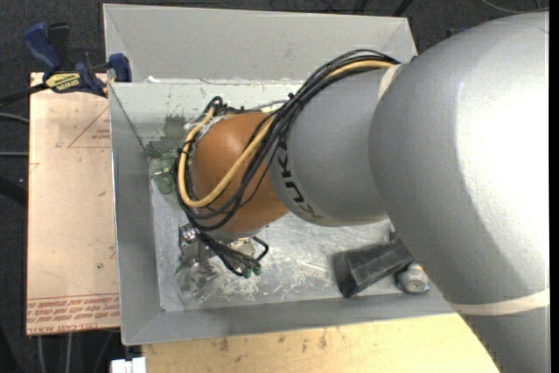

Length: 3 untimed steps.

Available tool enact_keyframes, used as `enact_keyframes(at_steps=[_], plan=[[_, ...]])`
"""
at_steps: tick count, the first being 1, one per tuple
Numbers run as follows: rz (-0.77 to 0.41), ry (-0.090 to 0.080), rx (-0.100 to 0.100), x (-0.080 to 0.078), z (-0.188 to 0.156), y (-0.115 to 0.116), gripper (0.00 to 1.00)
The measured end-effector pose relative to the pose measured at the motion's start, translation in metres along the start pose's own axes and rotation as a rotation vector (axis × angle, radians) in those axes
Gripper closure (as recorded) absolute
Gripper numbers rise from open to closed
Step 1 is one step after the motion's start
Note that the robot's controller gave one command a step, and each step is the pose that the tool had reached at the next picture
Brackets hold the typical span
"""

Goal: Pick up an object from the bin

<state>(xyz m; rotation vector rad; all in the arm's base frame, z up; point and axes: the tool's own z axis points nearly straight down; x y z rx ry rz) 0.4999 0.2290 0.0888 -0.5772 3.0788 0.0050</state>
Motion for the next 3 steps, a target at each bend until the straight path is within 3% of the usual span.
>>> enact_keyframes(at_steps=[1, 2, 3], plan=[[-0.231, -0.025, -0.006, 0.012, 0.005, -0.022, 1.0], [-0.231, -0.025, -0.006, 0.012, 0.005, -0.022, 1.0], [-0.251, 0.004, -0.001, 0.003, -0.14, -0.01, 1.0]])
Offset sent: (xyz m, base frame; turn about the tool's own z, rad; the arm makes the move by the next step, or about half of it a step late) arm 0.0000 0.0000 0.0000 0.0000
